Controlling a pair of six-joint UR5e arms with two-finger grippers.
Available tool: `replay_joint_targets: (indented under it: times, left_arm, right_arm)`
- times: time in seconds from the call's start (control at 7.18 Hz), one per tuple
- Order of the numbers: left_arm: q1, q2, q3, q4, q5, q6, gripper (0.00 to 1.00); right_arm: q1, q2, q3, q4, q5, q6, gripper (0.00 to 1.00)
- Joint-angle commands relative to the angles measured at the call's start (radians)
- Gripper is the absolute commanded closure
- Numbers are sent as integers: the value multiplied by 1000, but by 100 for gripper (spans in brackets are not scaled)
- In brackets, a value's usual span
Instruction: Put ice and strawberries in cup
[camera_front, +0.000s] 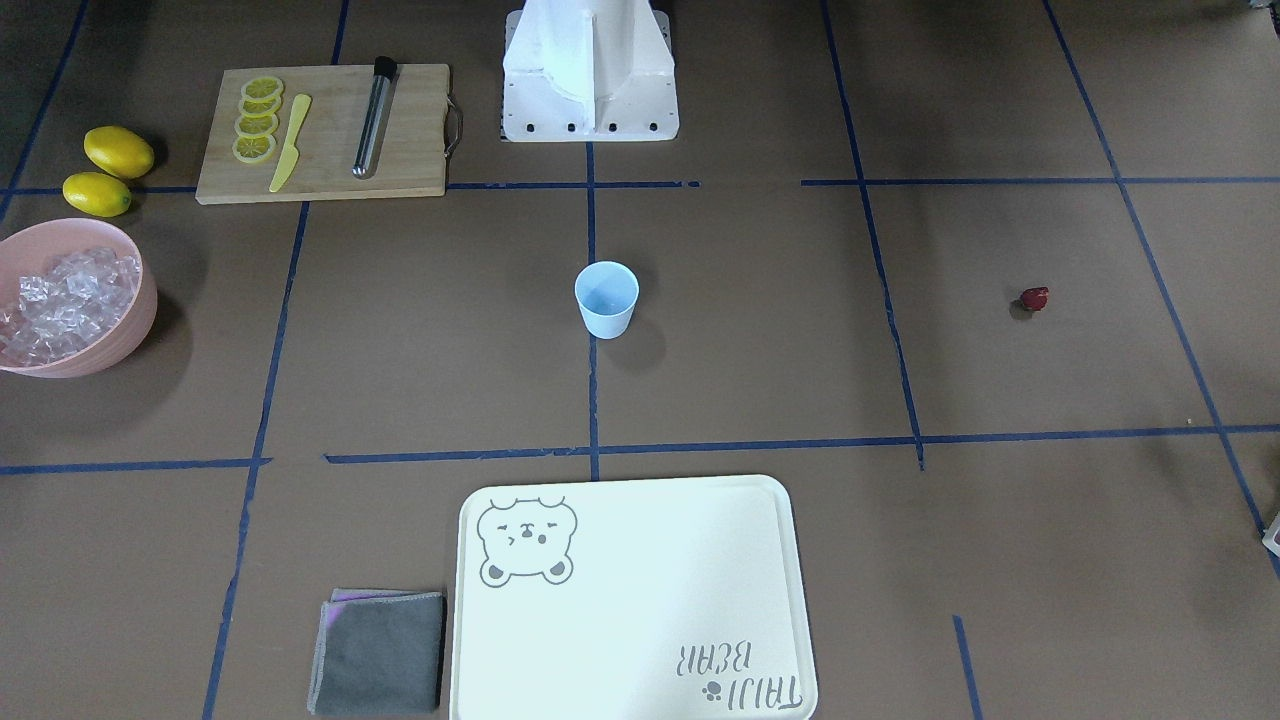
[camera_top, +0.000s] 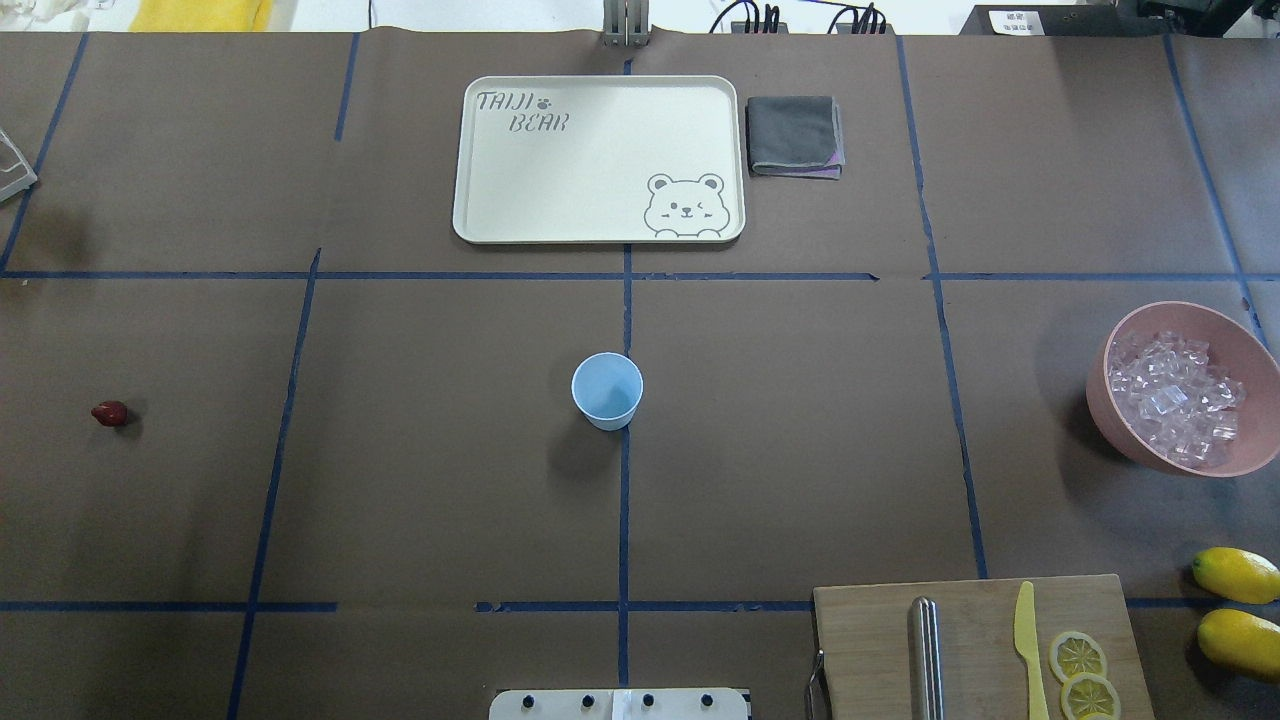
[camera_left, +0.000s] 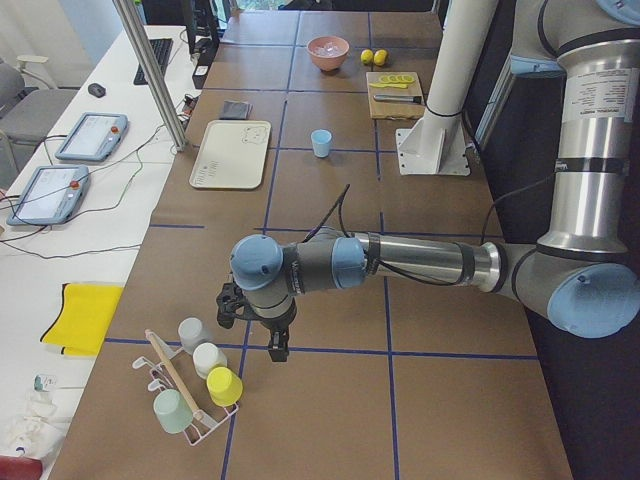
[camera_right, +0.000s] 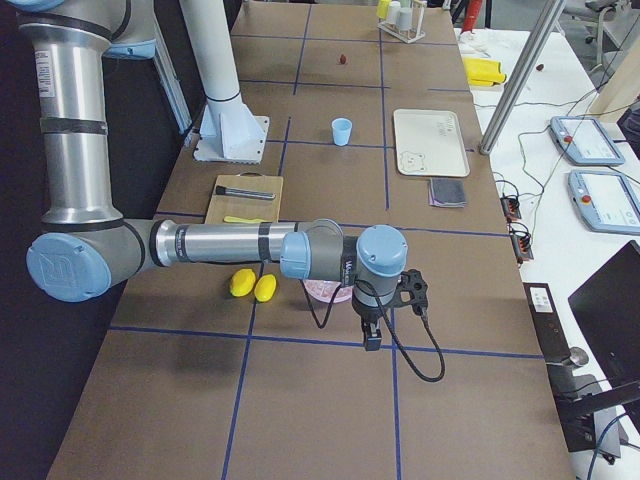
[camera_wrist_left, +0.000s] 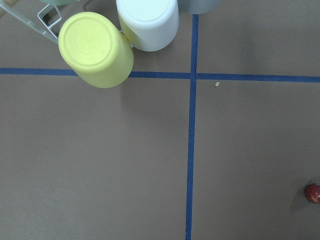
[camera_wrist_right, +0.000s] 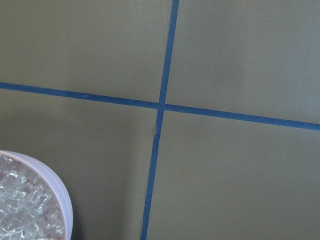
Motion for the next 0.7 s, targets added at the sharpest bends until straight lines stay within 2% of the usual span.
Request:
replay_joint_targets:
  times: [0.0, 0.56]
  left_arm:
    - [5, 15, -4, -44, 8, 12, 0]
    - [5, 32, -4, -71, -2, 8, 0]
  right_arm:
    - [0, -3, -1, 8, 2, 1, 0]
    - [0, -6, 2, 8, 2, 1, 0]
